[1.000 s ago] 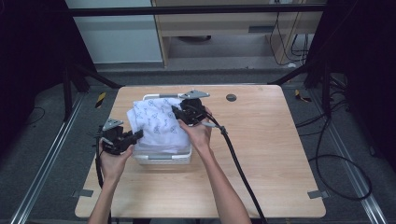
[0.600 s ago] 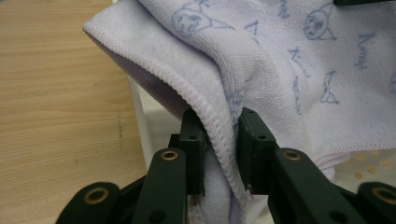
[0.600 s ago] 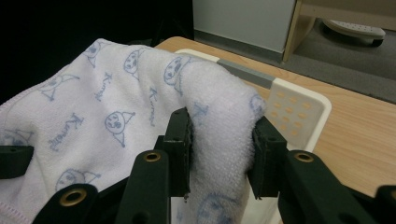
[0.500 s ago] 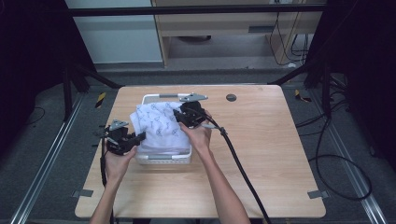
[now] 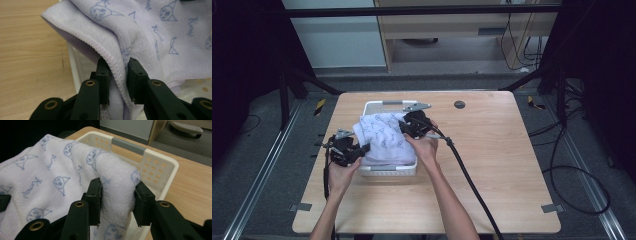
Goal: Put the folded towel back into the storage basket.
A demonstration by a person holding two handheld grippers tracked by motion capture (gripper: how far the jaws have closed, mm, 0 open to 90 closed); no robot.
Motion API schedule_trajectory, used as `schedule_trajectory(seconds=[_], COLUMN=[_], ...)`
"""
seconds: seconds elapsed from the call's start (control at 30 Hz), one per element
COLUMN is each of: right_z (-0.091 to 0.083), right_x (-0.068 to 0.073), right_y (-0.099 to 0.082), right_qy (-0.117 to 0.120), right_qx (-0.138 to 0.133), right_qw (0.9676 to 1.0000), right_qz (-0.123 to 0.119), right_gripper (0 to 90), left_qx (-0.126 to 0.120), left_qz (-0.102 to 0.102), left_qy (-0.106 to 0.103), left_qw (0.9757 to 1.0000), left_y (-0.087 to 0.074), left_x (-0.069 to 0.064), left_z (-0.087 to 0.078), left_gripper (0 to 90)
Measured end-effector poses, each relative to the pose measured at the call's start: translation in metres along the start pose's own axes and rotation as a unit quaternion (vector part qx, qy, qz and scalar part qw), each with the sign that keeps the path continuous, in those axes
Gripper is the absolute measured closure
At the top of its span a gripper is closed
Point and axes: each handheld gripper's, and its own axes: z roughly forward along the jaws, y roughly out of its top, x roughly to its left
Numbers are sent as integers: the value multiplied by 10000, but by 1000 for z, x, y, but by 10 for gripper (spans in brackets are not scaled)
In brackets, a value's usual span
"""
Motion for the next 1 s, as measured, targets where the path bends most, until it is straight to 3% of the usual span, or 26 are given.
schedule_trajectory(seconds=[0.3, 0.5, 0.77, 1.0], right_z=[5, 6, -5, -29], right_x=[0, -1, -6, -12], right_y=[-3, -4, -4, -2], right_qy=[-93, -230, -169, -22], right_qx=[166, 244, 55, -186], right_qw=[9998, 9994, 9998, 9998], right_qz=[-75, -130, 3, 73], right_gripper=[627, 618, 590, 510], left_qx=[117, 39, -430, -759], left_qz=[82, 99, 22, 5], left_qy=[47, 112, 123, 8], left_qw=[9999, 9999, 9990, 9971], left_y=[-1, -1, 6, 9], left_x=[0, 1, 6, 7], left_z=[6, 6, -13, -32], left_gripper=[701, 605, 528, 462])
